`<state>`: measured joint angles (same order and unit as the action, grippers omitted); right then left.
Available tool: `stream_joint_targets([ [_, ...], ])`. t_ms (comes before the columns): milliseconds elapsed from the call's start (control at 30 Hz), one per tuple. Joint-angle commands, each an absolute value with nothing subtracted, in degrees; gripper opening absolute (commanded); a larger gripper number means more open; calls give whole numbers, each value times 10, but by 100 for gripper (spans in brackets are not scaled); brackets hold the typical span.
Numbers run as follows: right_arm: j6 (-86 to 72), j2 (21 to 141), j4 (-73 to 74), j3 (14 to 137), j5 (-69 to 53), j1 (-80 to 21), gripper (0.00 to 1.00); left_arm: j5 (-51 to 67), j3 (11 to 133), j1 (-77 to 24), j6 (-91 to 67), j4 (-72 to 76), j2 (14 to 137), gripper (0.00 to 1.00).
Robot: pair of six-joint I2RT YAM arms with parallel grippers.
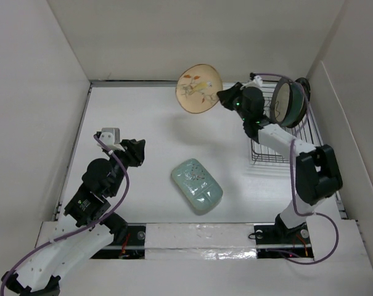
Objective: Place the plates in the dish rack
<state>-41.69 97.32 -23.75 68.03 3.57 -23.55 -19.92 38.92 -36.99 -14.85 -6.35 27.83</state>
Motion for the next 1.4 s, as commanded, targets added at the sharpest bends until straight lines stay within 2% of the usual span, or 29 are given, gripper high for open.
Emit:
stream_joint_targets([
  [0,-361,856,-308,693,74,-188,0,-175,396,-367,-144,-42,274,33],
  [233,-220,760,-165,720,216,-113,0,-149,396,-367,-144,-37,267,34],
  [467,-114,729,-95,745,298,-56,0,-121,396,-367,-146,-32,252,35],
  [867,69,813,-48,860,359,-57,0,-103,392,-367,-149,-30,214,35],
  [1100,181,879,-93,870,423,-103,0,-105,390,-367,-149,-31,207,36],
  [1367,211,931,-99,882,432,-108,0,-110,388,-367,-149,-34,210,36],
])
